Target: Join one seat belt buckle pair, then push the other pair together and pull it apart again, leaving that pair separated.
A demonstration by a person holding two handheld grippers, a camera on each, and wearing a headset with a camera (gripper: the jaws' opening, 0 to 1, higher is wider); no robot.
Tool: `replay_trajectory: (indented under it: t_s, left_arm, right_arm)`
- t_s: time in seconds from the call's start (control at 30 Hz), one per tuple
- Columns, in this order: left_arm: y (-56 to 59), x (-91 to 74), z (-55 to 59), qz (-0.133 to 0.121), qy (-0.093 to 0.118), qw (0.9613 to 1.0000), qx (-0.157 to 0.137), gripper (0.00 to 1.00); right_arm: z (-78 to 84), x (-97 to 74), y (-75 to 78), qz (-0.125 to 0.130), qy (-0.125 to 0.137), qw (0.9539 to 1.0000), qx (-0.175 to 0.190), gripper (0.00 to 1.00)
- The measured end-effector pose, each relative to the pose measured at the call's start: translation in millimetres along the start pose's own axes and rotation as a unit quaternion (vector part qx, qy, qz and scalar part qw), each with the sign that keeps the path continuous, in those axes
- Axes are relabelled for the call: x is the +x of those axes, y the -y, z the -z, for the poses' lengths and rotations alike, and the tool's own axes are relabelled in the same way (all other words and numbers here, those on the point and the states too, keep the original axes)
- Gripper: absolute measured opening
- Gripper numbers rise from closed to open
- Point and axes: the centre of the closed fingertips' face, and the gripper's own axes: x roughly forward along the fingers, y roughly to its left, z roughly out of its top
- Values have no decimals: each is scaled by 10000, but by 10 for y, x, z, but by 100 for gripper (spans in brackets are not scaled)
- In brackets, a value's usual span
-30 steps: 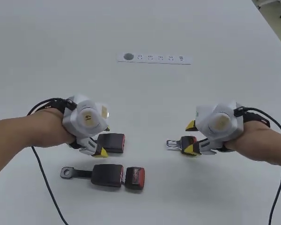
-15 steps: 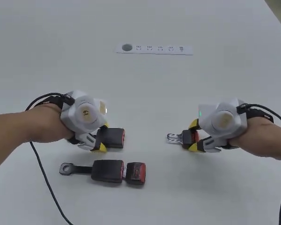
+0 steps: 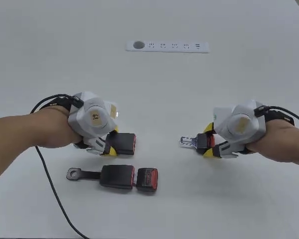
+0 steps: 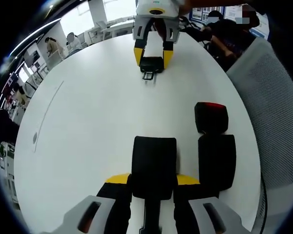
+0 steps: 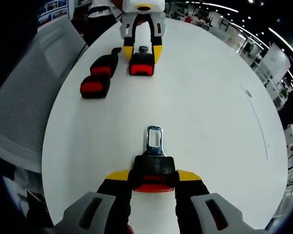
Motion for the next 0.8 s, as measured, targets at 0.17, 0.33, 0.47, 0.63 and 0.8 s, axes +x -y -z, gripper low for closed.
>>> replay_trajectory:
  t_s: [0.17,0.33,0.47,0.63,0.8]
  left_arm:
    - [-5,5,8,12,-87,10000,-26,33]
    - [-1,7,10,-36,-93,9999,-88,33]
    - [4,10,10,-29,-101,9999,-101,33]
    - [10,12,12,-31,-121,9998,-121,33]
    - [14,9,13,-39,-118,9998,-132,33]
  right_arm:
    - [-14,0,-5,12,-12,10000,-35,31]
    - [-111,33,-72,-10,9,10000,-54,31]
    - [-246,105,-99,-32,71,9999,-78,31]
    - [-410,166,-133,-17,157,9999,-37,31]
    - [-601,250,-152,-42,232,9997,-56,31]
